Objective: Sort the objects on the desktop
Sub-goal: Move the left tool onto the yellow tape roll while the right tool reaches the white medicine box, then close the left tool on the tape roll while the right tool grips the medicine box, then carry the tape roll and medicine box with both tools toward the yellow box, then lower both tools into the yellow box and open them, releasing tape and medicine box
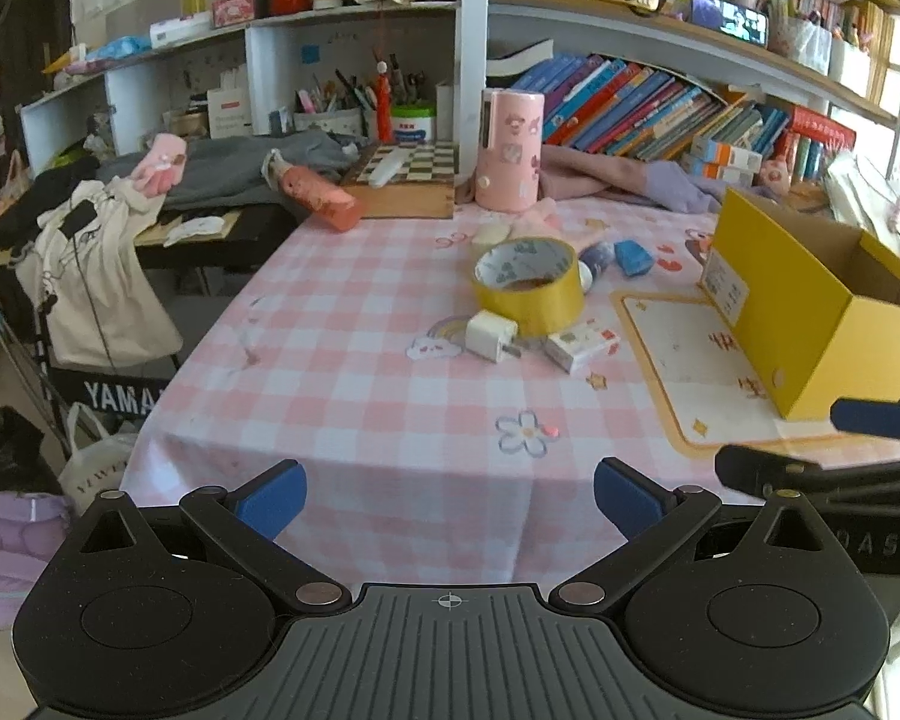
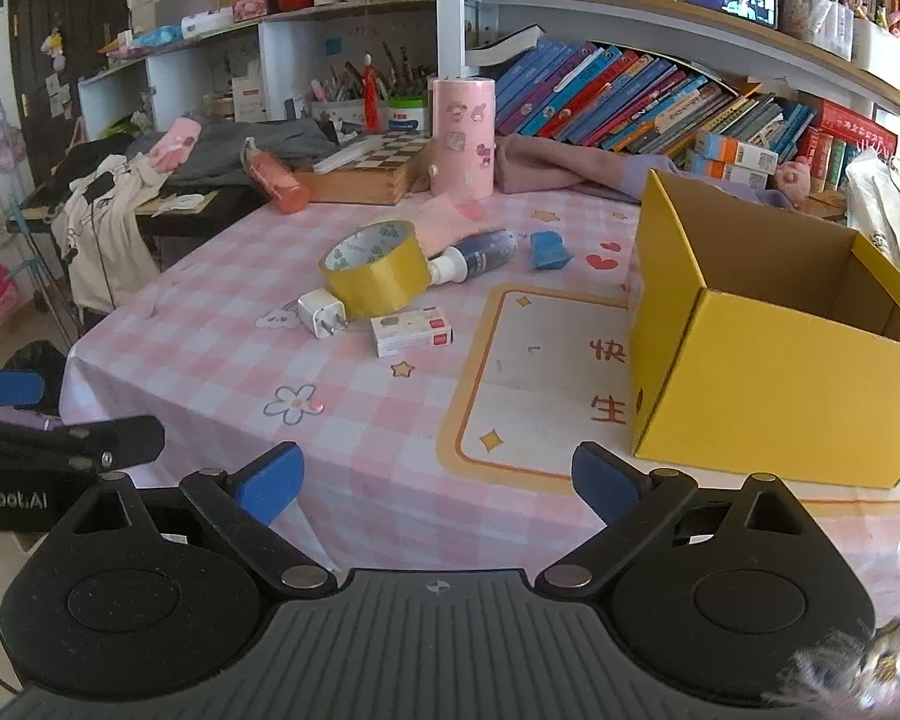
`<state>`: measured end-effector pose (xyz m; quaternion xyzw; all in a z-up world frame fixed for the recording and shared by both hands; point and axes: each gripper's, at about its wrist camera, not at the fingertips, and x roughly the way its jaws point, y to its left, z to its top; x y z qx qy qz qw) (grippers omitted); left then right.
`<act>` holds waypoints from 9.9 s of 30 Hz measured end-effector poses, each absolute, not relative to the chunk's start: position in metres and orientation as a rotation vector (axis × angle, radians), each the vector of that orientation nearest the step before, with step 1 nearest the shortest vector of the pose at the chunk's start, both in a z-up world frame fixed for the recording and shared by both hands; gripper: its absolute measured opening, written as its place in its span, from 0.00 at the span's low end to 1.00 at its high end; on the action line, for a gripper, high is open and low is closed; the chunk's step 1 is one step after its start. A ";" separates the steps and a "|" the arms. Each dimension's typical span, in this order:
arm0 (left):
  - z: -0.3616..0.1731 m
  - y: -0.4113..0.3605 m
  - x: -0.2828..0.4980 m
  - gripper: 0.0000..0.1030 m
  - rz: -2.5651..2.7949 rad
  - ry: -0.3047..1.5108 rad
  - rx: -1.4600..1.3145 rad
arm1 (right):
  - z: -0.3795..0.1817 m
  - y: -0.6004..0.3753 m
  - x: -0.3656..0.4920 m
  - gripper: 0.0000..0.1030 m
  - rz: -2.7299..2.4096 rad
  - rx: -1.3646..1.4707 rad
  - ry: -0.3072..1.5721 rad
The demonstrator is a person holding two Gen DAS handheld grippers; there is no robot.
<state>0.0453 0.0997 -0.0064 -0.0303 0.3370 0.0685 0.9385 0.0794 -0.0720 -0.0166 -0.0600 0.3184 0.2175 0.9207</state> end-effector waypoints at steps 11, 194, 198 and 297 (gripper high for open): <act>-0.001 0.111 0.089 1.00 0.112 0.674 -0.060 | -0.019 -0.051 0.118 0.79 0.476 -0.147 0.674; 0.022 -0.040 0.034 0.89 -0.565 0.744 -0.014 | -0.011 -0.212 -0.018 0.50 0.042 0.036 0.780; 0.020 -0.048 0.039 0.89 -0.578 0.749 -0.004 | -0.013 -0.217 -0.012 0.50 0.035 0.033 0.786; -0.018 -0.205 0.343 0.94 -0.281 1.010 0.488 | -0.045 -0.242 0.369 0.60 1.032 -1.207 0.703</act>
